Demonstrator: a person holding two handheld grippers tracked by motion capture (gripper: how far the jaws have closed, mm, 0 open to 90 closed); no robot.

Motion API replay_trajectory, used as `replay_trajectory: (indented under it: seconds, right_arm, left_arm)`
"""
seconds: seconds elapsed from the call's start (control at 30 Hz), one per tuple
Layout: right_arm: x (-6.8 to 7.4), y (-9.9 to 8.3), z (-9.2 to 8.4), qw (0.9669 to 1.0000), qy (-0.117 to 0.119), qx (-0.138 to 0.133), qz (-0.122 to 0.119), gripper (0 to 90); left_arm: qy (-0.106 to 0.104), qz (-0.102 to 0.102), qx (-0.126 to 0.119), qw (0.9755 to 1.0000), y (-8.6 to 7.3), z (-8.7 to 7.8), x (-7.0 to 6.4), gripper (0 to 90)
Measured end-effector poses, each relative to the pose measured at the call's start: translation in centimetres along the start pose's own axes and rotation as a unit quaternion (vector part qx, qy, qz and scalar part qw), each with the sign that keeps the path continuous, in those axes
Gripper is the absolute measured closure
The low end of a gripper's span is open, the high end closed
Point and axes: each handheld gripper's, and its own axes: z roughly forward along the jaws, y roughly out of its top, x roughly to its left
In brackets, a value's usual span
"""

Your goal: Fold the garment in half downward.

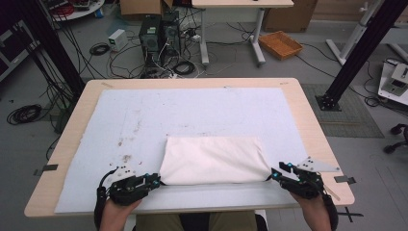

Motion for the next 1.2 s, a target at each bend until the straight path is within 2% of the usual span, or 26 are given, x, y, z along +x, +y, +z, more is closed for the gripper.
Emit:
replay_trajectory:
  seconds: [0.03,0.07,0.13,0.17,0.27,0.3,0.33,0.37,0.4,0.43,0.47,0.5,0.53,0.57,0.6,0.63,0.67,0.7,0.73,0.77,0.83,0.9,0.93,1.0,1.2]
  right_arm:
    - [-0.3,0.3,0.0,0.9999,-0.011,-0.007,0.006,52.2]
    - [-0.6,0.5,0.2,0.9996,-0.021,-0.008,0.014,49.3]
    - [-0.8,0.8,0.9,0.9994,-0.024,-0.009,0.025,48.8]
    - [-0.8,0.8,0.9,0.9994,-0.024,-0.009,0.025,48.8]
    - [0.0,1.0,2.9,0.9997,0.009,0.024,0.001,60.9]
    - [0.3,1.1,3.2,0.9994,0.011,0.033,-0.009,63.7]
    - [0.4,1.1,3.5,0.9989,0.014,0.04,-0.018,67.1]
    - [0.4,1.1,3.5,0.9989,0.014,0.04,-0.018,67.1]
    - [0.4,0.9,3.9,0.9974,0.012,0.061,-0.036,76.3]
    - [0.4,0.7,4.0,0.9959,0.005,0.074,-0.051,79.0]
    - [0.4,0.7,4.0,0.9959,0.005,0.074,-0.051,79.0]
    - [0.3,0.5,4.2,0.9945,0.001,0.087,-0.057,80.3]
    - [0.1,0.1,4.1,0.9943,0.003,0.092,-0.053,79.6]
    - [-0.1,0.1,3.9,0.995,0.005,0.086,-0.051,76.5]
    - [-0.2,0.3,3.5,0.9967,-0.007,0.067,-0.045,61.6]
    - [-0.4,0.6,3.0,0.9986,-0.024,0.038,-0.028,49.5]
    - [-0.5,0.7,2.7,0.9989,-0.032,0.026,-0.023,43.3]
    - [-0.7,0.9,2.5,0.9988,-0.043,0.01,-0.018,37.0]
    - [-0.7,0.9,2.5,0.9988,-0.043,0.01,-0.018,37.0]
    - [-1.0,1.1,2.3,0.9974,-0.07,-0.007,-0.017,28.5]
    - [-1.3,1.2,2.2,0.9955,-0.092,-0.014,-0.02,20.9]
    - [-1.4,1.2,2.2,0.9947,-0.098,-0.017,-0.024,20.4]
    - [-1.7,1.0,2.1,0.9943,-0.097,-0.017,-0.041,20.4]
    - [-1.9,0.8,1.9,0.9939,-0.098,-0.018,-0.046,20.4]
    - [-2.4,0.4,1.3,0.9935,-0.106,-0.023,-0.034,20.4]
  left_arm:
    - [0.008,-0.008,-0.012,0.9999,0.2,0.0,0.2,58.5]
    - [0.012,-0.015,-0.021,0.9996,0.4,-0.1,0.5,54.3]
    - [0.025,-0.021,-0.037,0.9988,0.8,-0.1,0.9,51.5]
    - [0.025,-0.021,-0.037,0.9988,0.8,-0.1,0.9,48.9]
    - [0.037,-0.024,-0.064,0.9969,1.5,0.1,1.5,46.8]
    - [0.037,-0.024,-0.064,0.9969,1.5,0.1,1.5,44.6]
    - [0.044,-0.022,-0.077,0.9958,1.9,0.3,1.8,42.6]
    - [0.044,-0.022,-0.077,0.9958,1.9,0.3,1.8,40.6]
    - [0.056,-0.019,-0.08,0.9951,2.2,0.7,2.1,36.5]
    - [0.063,-0.02,-0.079,0.9947,2.3,0.9,2.2,30.7]
    - [0.063,-0.02,-0.079,0.9947,2.3,0.9,2.2,25.9]
    - [0.063,-0.02,-0.079,0.9947,2.3,0.9,2.2,25.9]
    - [0.076,-0.022,-0.075,0.994,2.4,1.1,2.7,24.7]
    - [0.077,-0.024,-0.076,0.9939,2.3,1.2,2.8,24.7]
    - [0.078,-0.021,-0.076,0.9939,2.2,1.1,2.9,24.7]
    - [0.077,-0.021,-0.077,0.9938,2.2,1.1,3.0,24.7]
    - [0.077,-0.02,-0.08,0.9937,2.1,1.0,3.0,24.7]
    - [0.077,-0.017,-0.081,0.9935,2.0,0.9,3.0,24.7]
    - [0.076,-0.014,-0.082,0.9936,2.0,0.8,3.0,24.7]
    - [0.078,-0.006,-0.085,0.9933,1.8,0.6,3.0,24.7]
    - [0.081,0.002,-0.083,0.9932,1.7,0.4,3.0,24.7]
    - [0.08,0.003,-0.083,0.9933,1.7,0.4,3.0,24.7]
    - [0.08,0.001,-0.087,0.993,1.7,0.2,3.0,24.7]
    - [0.08,0.003,-0.089,0.9928,1.8,0.1,3.0,24.7]
    - [0.081,0.007,-0.093,0.9923,1.9,-0.1,2.8,24.7]
